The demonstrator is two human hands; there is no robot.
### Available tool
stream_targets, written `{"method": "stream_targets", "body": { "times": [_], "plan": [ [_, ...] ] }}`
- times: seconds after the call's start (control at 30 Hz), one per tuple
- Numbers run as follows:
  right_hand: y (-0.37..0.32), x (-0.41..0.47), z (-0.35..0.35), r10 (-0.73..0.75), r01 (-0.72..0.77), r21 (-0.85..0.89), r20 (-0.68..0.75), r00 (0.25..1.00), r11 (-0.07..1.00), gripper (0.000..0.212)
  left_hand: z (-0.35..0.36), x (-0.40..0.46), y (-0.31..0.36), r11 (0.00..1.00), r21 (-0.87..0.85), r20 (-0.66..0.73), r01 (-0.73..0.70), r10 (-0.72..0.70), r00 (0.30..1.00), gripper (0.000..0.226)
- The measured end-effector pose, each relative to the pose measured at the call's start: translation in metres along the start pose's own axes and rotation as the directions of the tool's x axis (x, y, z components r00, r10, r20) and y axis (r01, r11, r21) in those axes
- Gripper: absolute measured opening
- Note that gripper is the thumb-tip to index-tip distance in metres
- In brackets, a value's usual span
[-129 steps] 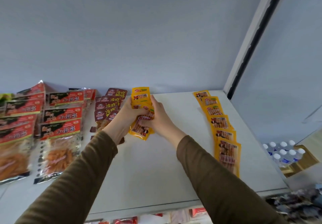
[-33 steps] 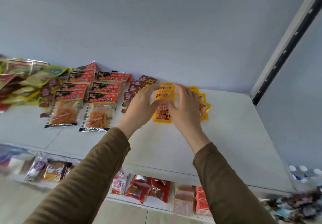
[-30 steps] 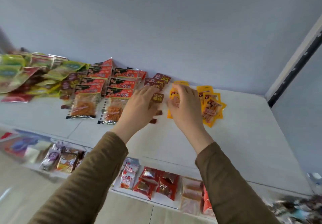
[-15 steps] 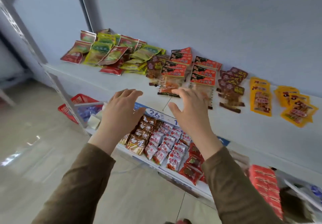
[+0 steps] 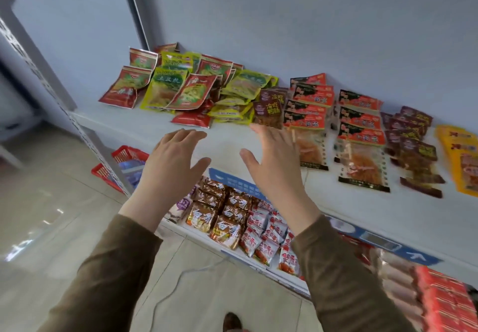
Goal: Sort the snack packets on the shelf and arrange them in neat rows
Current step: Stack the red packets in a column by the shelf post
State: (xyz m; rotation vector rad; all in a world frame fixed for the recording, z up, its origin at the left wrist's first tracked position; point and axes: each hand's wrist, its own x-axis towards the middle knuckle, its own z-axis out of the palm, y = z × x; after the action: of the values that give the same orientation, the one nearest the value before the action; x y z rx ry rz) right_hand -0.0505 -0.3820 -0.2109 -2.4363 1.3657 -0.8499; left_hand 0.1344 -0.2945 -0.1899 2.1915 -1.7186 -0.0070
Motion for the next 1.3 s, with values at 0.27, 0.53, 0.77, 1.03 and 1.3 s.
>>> {"method": "stream_targets", "body": {
  "times": [0.27, 0.53, 0.77, 1.03, 1.3],
  "plan": [
    [-0.06, 0.066, 0.059, -0.034, 0.032, 0.026, 0.07, 0.997, 0.999, 0.066, -0.018, 0.054, -0.081, 0.999, -0.036, -0.019, 0.03, -0.031, 0.999, 0.058],
    [-0.106, 0.12, 0.115, 0.03, -0.029, -0.052, 0.007, 1.0, 0.998, 0.059, -0.018, 0.123, -0.166, 0.988, -0.129, -0.015, -0.08, 0.079, 0.997, 0.063],
    [-0.198, 0.172, 0.177, 0.094, -0.093, 0.011, -0.03, 0.995, 0.996, 0.058, -0.039, 0.181, -0.279, 0.959, -0.249, -0.019, -0.133, 0.132, 0.991, 0.068],
    [-0.255, 0.222, 0.224, 0.229, -0.232, 0.19, 0.036, 0.973, 0.954, 0.064, -0.031, 0.243, -0.348, 0.911, -0.381, -0.008, -0.157, 0.167, 0.986, 0.062],
    [-0.263, 0.299, 0.264, 0.419, -0.439, 0.736, 0.231, 0.878, 0.515, 0.051, 0.001, 0.321, -0.36, 0.808, -0.59, -0.002, -0.004, 0.004, 1.0, 0.067]
  ]
}}
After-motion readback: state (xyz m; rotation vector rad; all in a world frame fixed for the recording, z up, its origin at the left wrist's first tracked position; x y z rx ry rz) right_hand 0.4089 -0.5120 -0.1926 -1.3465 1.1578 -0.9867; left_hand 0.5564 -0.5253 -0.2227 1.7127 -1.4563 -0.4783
